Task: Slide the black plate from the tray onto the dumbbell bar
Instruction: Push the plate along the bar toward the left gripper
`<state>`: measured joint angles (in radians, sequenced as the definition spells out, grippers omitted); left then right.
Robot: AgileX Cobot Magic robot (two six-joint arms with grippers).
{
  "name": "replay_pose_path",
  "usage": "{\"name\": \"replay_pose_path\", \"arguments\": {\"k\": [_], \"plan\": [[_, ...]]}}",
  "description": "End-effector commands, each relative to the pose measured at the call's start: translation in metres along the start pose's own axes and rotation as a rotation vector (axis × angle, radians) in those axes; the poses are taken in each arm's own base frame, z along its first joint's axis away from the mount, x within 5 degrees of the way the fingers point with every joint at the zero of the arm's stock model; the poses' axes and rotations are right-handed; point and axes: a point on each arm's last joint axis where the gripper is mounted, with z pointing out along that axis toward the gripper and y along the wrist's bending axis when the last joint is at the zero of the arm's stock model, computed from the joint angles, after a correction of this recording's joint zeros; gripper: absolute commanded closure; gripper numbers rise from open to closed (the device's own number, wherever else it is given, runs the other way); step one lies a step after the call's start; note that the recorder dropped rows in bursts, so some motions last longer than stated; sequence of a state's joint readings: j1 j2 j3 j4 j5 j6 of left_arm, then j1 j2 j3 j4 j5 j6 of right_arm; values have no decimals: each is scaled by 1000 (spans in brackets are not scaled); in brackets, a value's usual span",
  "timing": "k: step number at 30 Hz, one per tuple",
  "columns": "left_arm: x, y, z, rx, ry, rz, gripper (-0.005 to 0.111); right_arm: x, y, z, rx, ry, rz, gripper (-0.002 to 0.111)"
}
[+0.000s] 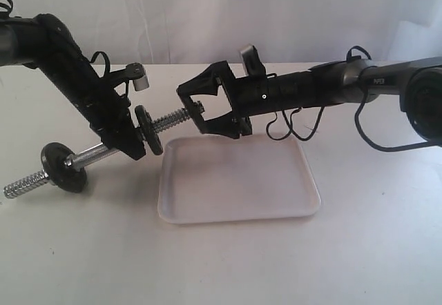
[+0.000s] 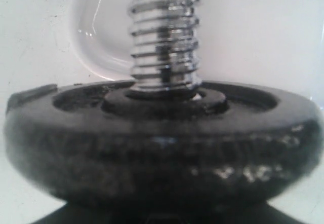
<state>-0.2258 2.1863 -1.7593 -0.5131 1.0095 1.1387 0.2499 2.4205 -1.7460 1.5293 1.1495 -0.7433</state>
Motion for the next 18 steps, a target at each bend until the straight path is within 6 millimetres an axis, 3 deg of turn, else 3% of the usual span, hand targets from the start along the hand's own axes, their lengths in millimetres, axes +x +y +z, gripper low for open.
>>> {"name": "replay_pose_path", "arguments": {"k": [1,18], "plan": [[-38,-32,-60,-64,-165,59,107,2,30,10,-147,3,22,108],[-39,-30,-60,-78,-179,53,107,19,43,40,-174,65,52,108]]}}
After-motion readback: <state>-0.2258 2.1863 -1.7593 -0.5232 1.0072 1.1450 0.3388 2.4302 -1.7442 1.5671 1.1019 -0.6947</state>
